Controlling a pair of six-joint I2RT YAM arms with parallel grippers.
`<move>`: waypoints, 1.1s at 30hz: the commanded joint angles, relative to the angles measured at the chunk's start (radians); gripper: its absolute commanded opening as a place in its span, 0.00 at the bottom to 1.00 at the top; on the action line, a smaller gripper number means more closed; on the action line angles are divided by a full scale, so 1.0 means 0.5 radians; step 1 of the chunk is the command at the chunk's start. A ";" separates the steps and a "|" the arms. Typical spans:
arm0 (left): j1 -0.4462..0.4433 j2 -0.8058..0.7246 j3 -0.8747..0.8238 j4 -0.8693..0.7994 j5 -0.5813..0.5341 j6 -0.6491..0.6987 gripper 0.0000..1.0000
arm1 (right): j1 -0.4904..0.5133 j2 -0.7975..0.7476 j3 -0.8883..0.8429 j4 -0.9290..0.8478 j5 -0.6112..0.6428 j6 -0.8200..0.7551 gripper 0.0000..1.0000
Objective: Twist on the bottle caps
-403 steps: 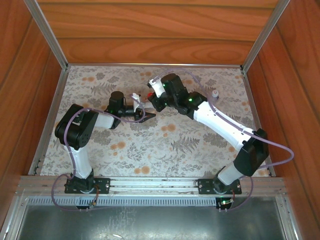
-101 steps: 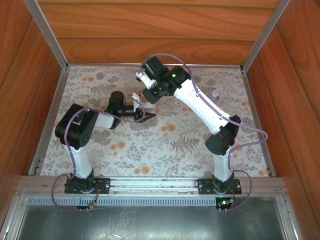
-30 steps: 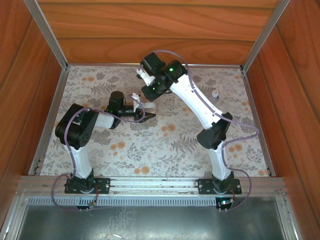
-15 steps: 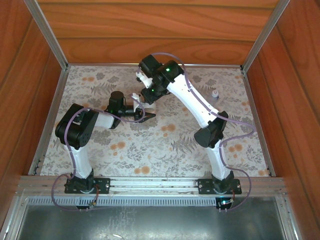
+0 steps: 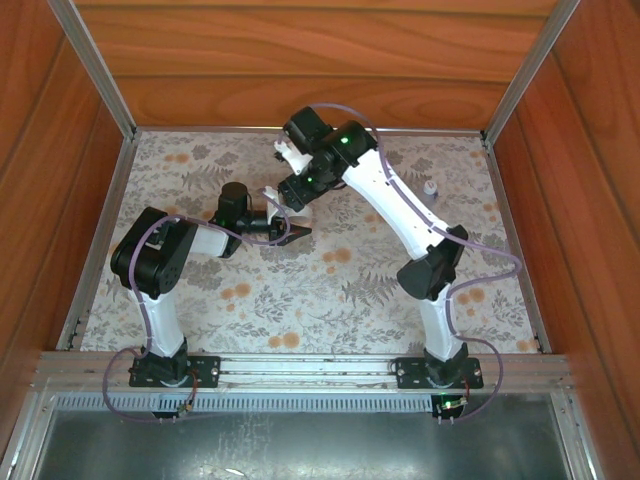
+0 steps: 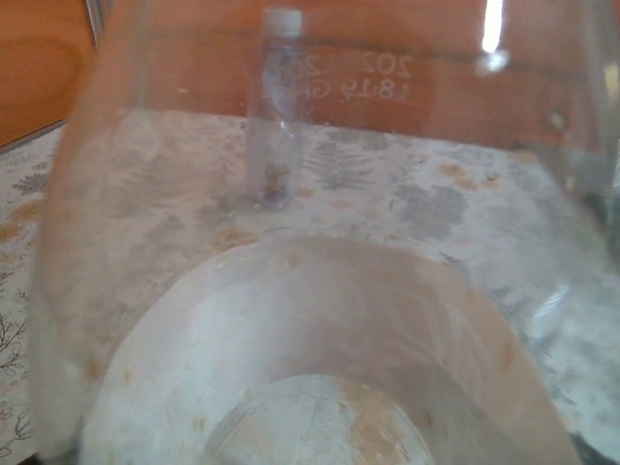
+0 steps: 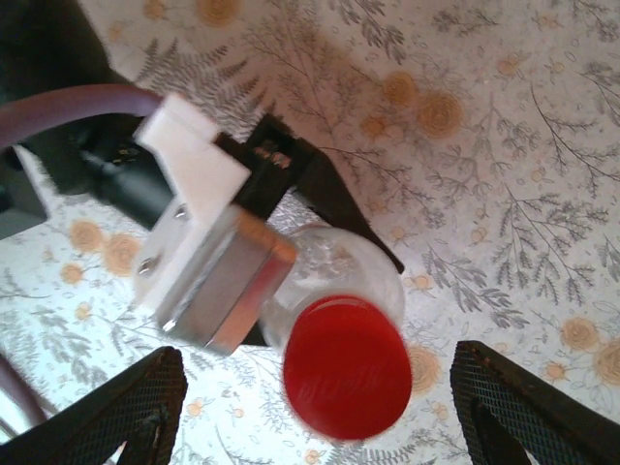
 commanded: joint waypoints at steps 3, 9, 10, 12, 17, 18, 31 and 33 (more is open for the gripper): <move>-0.018 0.104 -0.027 -0.202 0.040 -0.066 0.58 | 0.001 -0.171 -0.052 0.101 -0.127 0.007 0.77; -0.011 0.111 -0.027 -0.203 0.051 -0.085 0.58 | -0.067 -0.308 -0.239 0.311 -0.096 0.170 0.70; -0.009 0.111 -0.028 -0.202 0.051 -0.087 0.58 | -0.085 -0.333 -0.289 0.360 -0.093 0.230 0.66; -0.007 0.108 -0.030 -0.203 0.051 -0.088 0.58 | -0.126 -0.362 -0.350 0.411 -0.136 0.309 0.63; -0.008 0.118 -0.024 -0.203 0.056 -0.099 0.58 | -0.194 -0.292 -0.263 0.264 -0.163 0.400 0.55; -0.006 0.119 -0.022 -0.202 0.057 -0.097 0.58 | -0.198 -0.276 -0.243 0.241 -0.170 0.392 0.51; -0.006 0.126 -0.016 -0.202 0.066 -0.102 0.58 | -0.304 -0.337 -0.552 0.507 -0.504 0.499 0.30; -0.006 0.128 -0.015 -0.202 0.069 -0.102 0.58 | -0.327 -0.390 -0.660 0.617 -0.555 0.524 0.30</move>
